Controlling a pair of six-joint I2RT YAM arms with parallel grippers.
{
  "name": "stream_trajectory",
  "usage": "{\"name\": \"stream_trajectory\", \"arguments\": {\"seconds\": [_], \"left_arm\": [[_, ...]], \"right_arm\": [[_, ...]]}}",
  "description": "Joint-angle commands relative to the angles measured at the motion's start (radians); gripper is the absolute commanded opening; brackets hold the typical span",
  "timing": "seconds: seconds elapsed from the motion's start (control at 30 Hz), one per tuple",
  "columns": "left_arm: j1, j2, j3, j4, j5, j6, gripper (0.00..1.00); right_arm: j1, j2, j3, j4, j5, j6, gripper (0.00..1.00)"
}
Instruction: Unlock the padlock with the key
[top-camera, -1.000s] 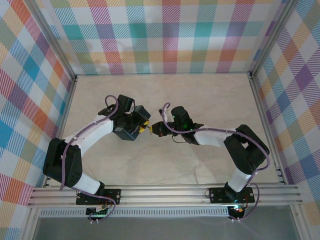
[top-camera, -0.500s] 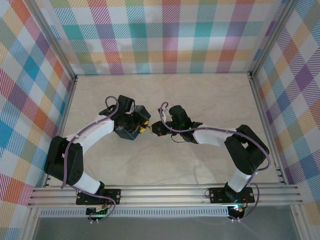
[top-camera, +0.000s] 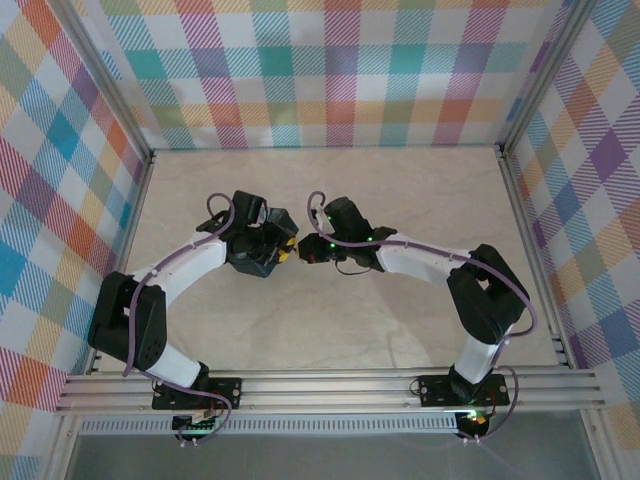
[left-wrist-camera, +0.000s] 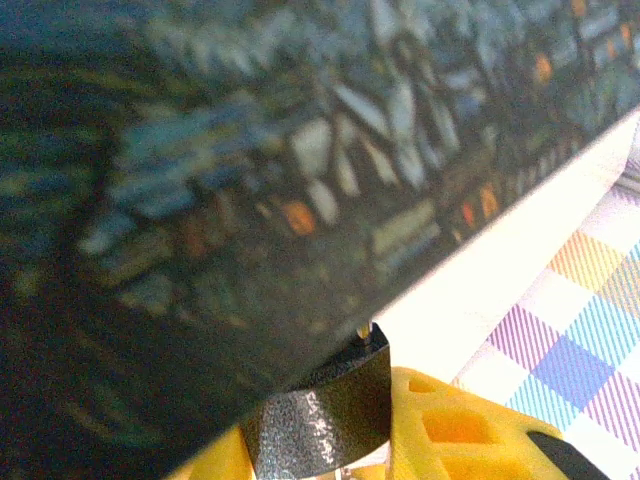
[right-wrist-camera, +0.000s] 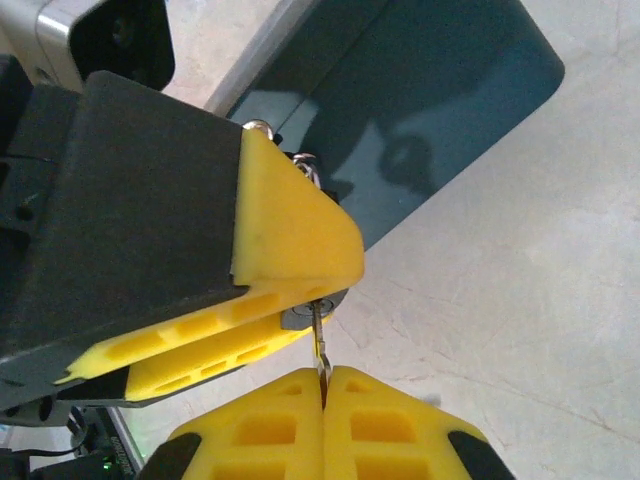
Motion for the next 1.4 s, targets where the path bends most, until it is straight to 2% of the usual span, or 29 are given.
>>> {"name": "stream_trajectory", "arguments": {"seconds": [0.0, 0.2, 0.33, 0.43, 0.5, 0.6, 0.8, 0.93, 1.07, 1.2, 1.3, 1.37], "left_arm": [[-0.053, 0.025, -0.023, 0.014, 0.149, -0.03, 0.09], [-0.051, 0.019, -0.005, -0.01, 0.15, -0.025, 0.1], [-0.051, 0.022, -0.026, -0.012, 0.14, -0.037, 0.1], [-0.05, 0.028, -0.029, -0.01, 0.134, -0.049, 0.1], [-0.051, 0.028, -0.023, -0.017, 0.123, -0.052, 0.1], [-0.051, 0.036, -0.021, -0.003, 0.128, -0.063, 0.1], [-0.051, 0.03, -0.017, -0.005, 0.137, -0.055, 0.1], [-0.051, 0.021, -0.021, -0.022, 0.131, -0.055, 0.1], [-0.051, 0.023, -0.029, -0.014, 0.128, -0.066, 0.1], [-0.051, 0.041, -0.014, -0.011, 0.138, -0.059, 0.09], [-0.051, 0.045, 0.006, -0.03, 0.143, -0.043, 0.09], [-0.051, 0.047, 0.018, -0.049, 0.139, -0.029, 0.09]], "right_arm": [[0.042, -0.061, -0.036, 0.46, -0.14, 0.057, 0.0], [0.039, -0.09, -0.128, 0.638, -0.063, 0.026, 0.01], [0.069, -0.125, -0.084, 0.593, -0.062, -0.029, 0.01], [0.14, -0.145, -0.024, 0.365, 0.037, -0.196, 0.0], [0.161, -0.135, 0.009, 0.267, 0.071, -0.244, 0.0], [0.148, -0.133, -0.038, 0.374, 0.006, -0.146, 0.0], [0.049, -0.072, -0.075, 0.629, -0.139, 0.26, 0.0], [0.015, -0.043, -0.06, 0.674, -0.189, 0.449, 0.0], [0.017, -0.037, -0.081, 0.712, -0.187, 0.554, 0.01], [0.019, -0.064, -0.112, 0.599, -0.123, 0.392, 0.01], [0.024, -0.093, -0.109, 0.41, -0.022, 0.208, 0.0], [0.011, -0.092, -0.101, 0.325, -0.007, 0.199, 0.0]]}}
